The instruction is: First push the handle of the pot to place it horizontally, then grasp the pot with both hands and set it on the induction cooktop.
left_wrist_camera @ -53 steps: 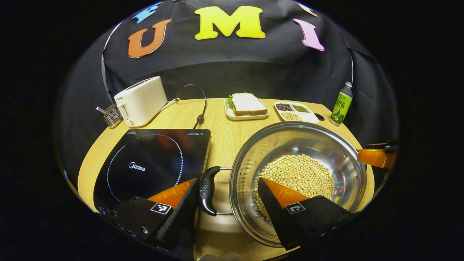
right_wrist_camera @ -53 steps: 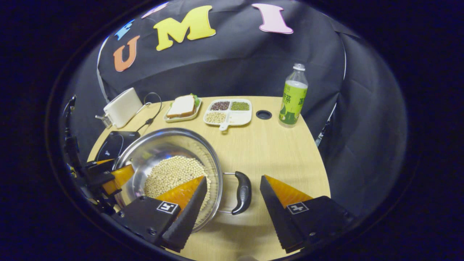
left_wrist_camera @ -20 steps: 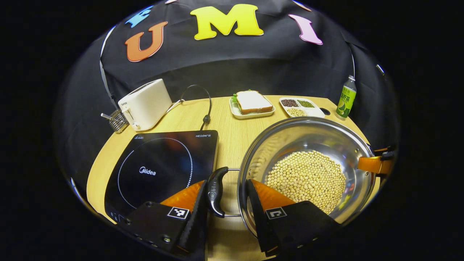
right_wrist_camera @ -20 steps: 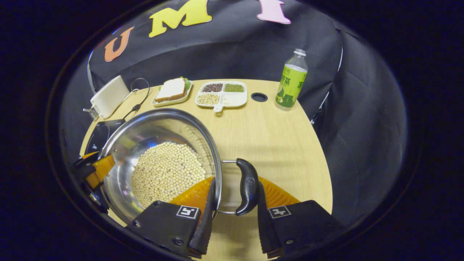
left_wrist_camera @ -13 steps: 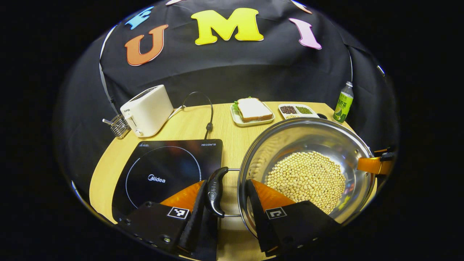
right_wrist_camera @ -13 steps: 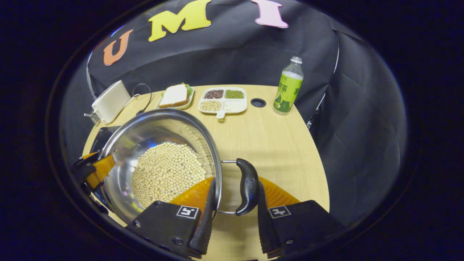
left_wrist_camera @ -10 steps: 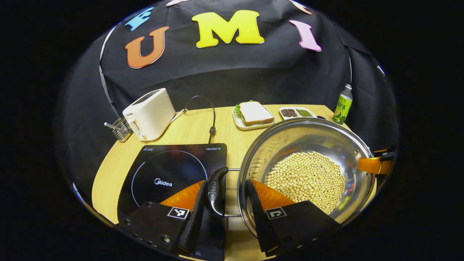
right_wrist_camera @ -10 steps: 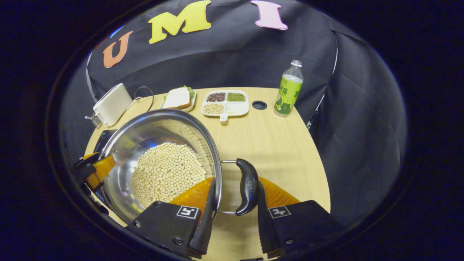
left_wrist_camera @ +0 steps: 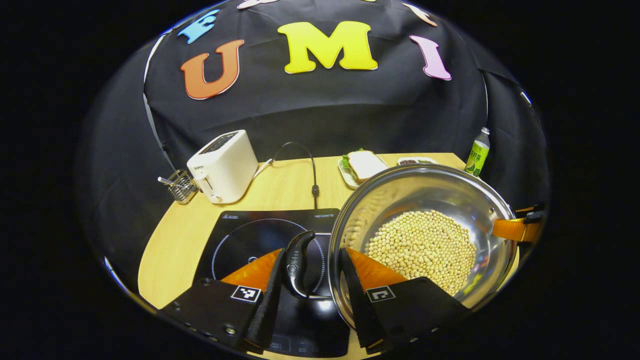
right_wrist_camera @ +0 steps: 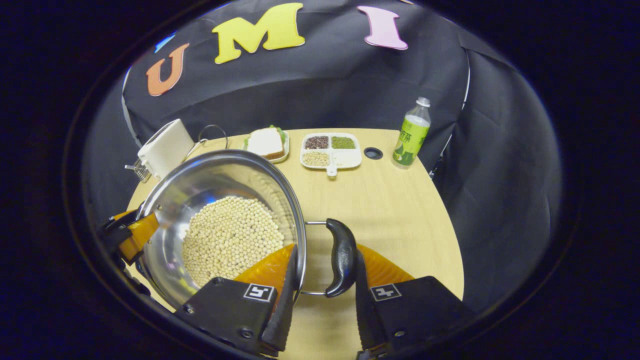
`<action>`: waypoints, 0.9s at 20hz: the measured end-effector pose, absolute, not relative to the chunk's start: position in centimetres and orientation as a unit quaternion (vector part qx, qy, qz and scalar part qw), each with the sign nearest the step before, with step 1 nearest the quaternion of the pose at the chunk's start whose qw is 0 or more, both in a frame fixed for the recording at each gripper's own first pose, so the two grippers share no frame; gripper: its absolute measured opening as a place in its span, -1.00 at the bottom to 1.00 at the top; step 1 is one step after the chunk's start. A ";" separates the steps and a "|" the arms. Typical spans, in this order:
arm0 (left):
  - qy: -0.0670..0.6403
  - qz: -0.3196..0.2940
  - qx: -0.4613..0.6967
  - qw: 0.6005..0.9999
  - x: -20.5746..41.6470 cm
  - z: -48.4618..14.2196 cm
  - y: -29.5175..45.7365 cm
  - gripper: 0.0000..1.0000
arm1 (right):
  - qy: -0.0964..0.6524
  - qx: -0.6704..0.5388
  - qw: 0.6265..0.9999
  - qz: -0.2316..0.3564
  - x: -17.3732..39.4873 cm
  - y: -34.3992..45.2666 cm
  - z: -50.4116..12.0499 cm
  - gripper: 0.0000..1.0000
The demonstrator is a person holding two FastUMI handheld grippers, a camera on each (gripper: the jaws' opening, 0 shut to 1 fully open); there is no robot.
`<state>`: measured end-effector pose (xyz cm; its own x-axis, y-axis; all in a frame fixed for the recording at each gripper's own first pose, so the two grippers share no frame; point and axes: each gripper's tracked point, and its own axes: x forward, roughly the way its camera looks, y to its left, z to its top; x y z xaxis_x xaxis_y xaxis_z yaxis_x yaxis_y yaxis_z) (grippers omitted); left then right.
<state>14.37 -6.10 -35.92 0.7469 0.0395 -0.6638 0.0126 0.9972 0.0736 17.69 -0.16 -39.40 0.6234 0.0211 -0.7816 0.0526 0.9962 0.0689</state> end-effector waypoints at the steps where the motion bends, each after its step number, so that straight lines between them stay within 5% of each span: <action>1: 0.354 0.009 0.036 0.934 14.2 -35.7 -5.3 0.23 | 0.434 0.043 0.900 -0.007 17.6 0.7 -39.1 0.08; 18: 0.365 0.039 0.051 0.929 14.0 -35.4 9.8 0.23 | 0.443 0.061 0.894 0.010 18.4 16.4 -38.6 0.07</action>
